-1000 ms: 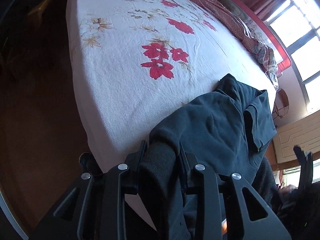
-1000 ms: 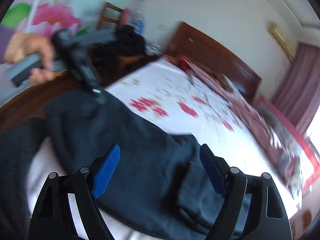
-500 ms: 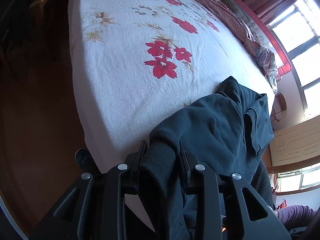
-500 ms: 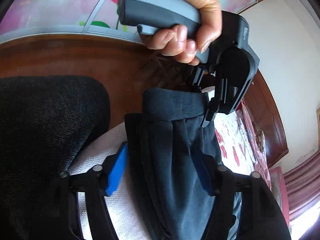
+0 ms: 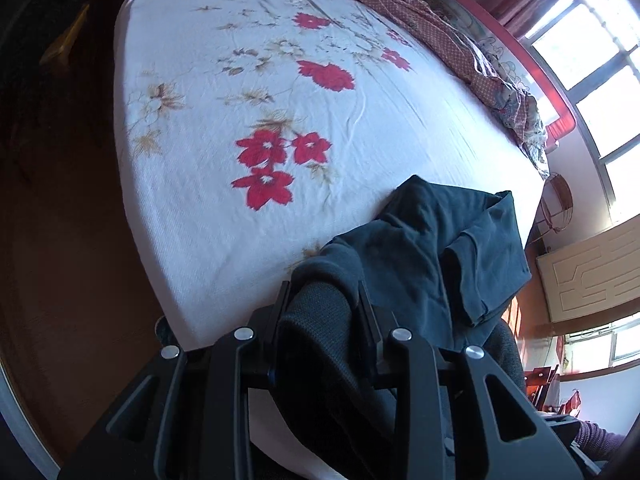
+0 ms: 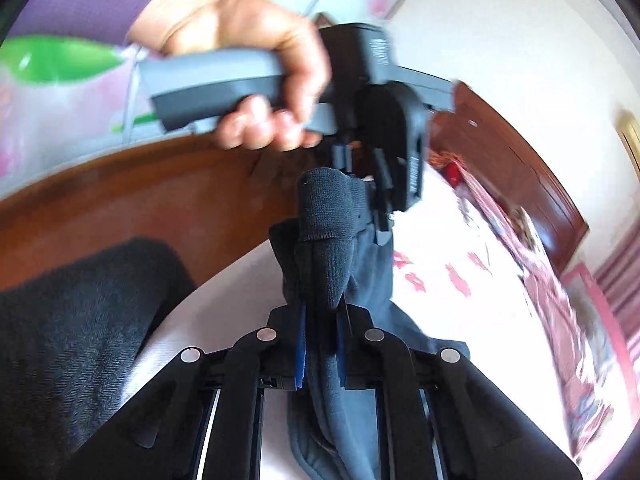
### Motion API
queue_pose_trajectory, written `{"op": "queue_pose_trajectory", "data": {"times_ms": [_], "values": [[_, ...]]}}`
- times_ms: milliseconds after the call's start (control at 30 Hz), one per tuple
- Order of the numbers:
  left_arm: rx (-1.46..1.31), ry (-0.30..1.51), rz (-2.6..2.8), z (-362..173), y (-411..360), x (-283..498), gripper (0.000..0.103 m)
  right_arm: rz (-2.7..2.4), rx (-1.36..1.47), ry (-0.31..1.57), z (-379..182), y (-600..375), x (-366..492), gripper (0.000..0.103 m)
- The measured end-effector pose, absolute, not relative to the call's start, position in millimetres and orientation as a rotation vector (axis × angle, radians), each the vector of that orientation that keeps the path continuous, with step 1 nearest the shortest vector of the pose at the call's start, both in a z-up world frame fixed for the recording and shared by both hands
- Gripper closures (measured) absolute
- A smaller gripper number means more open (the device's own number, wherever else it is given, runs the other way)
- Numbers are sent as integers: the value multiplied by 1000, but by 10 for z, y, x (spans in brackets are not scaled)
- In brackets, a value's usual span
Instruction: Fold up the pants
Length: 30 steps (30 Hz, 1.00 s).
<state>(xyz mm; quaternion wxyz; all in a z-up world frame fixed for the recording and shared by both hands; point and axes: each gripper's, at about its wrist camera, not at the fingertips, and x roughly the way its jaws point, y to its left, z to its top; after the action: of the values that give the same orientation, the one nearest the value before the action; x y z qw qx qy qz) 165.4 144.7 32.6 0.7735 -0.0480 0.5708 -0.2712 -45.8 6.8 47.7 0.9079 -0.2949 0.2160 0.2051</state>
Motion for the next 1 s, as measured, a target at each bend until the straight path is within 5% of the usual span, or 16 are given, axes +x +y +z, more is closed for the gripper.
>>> {"op": "queue_pose_trajectory", "data": {"times_ms": [233,467,767,900,967,1000], "values": [[76,1156,-739,1157,52,1818,73,206,-398,377,1023,-1097,-511,96],[216,1144,-894,1305,-1802,1860,73,-46,-207,375,1026,-2512,-675,96],[466,1225,-935,518,-3560,1598,69,-153,364,495,-58,-4074,-879,96],[504,1273,-894,217,-3739,1569,57,-61,873,582,-922,-4612,-903,96],[449,1265,-945,386,-3678,1525,55,-16,1020,520,-1056,-4707,-1014,92],[437,1230,-970,552,-3631,1484,45,-12,1029,511,-1019,-4707,-1043,89]]}}
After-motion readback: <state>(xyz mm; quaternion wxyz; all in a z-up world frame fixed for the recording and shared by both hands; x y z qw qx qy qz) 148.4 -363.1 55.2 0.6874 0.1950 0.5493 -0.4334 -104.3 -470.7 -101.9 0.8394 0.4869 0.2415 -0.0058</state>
